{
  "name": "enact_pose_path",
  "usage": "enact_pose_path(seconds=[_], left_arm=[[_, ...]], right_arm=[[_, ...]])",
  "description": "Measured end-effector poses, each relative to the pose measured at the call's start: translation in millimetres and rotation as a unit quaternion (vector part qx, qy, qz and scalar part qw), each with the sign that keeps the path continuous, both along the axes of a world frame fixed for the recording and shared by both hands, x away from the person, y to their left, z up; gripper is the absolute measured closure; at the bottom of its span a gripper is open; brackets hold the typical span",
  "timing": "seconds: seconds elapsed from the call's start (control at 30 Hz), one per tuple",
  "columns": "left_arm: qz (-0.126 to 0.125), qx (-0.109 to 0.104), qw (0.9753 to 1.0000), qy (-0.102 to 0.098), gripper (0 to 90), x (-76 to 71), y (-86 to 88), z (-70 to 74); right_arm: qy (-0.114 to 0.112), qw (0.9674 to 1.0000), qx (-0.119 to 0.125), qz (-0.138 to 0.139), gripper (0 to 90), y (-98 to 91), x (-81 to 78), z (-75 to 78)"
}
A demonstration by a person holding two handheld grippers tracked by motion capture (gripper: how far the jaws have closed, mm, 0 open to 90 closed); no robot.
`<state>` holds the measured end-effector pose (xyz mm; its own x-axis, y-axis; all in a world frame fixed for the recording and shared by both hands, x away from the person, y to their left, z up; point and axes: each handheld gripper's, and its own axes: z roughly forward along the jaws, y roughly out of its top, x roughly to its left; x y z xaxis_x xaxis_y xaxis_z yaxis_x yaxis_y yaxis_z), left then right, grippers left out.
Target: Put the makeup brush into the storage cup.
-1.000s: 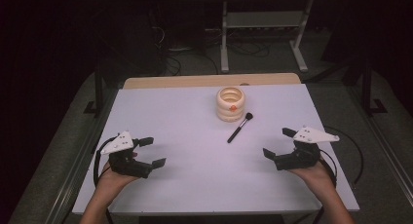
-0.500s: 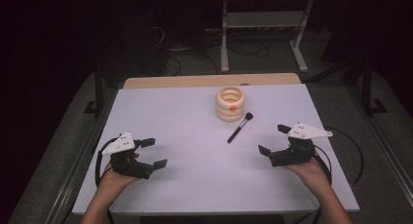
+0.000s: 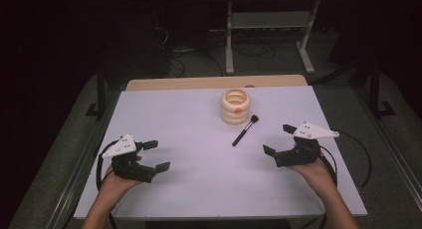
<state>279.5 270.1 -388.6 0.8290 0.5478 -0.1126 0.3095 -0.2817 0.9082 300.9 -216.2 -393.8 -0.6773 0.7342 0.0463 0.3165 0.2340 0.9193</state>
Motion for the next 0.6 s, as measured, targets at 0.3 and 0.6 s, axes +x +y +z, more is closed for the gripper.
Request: enact_pose_path(seconds=[0.3, 0.6], left_arm=[[-0.003, -0.001, 1.0, -0.003, 9.8, -0.6, -1.4, 1.1], [-0.006, 0.0, 1.0, 0.0, 9.8, -0.9, -4.5, -0.1]], right_arm=[[0.005, 1.0, 0.002, 0.004, 0.0, 5.3, 11.6, -2.8], [0.005, 1.0, 0.003, 0.001, 0.0, 6.2, 19.4, -1.8]])
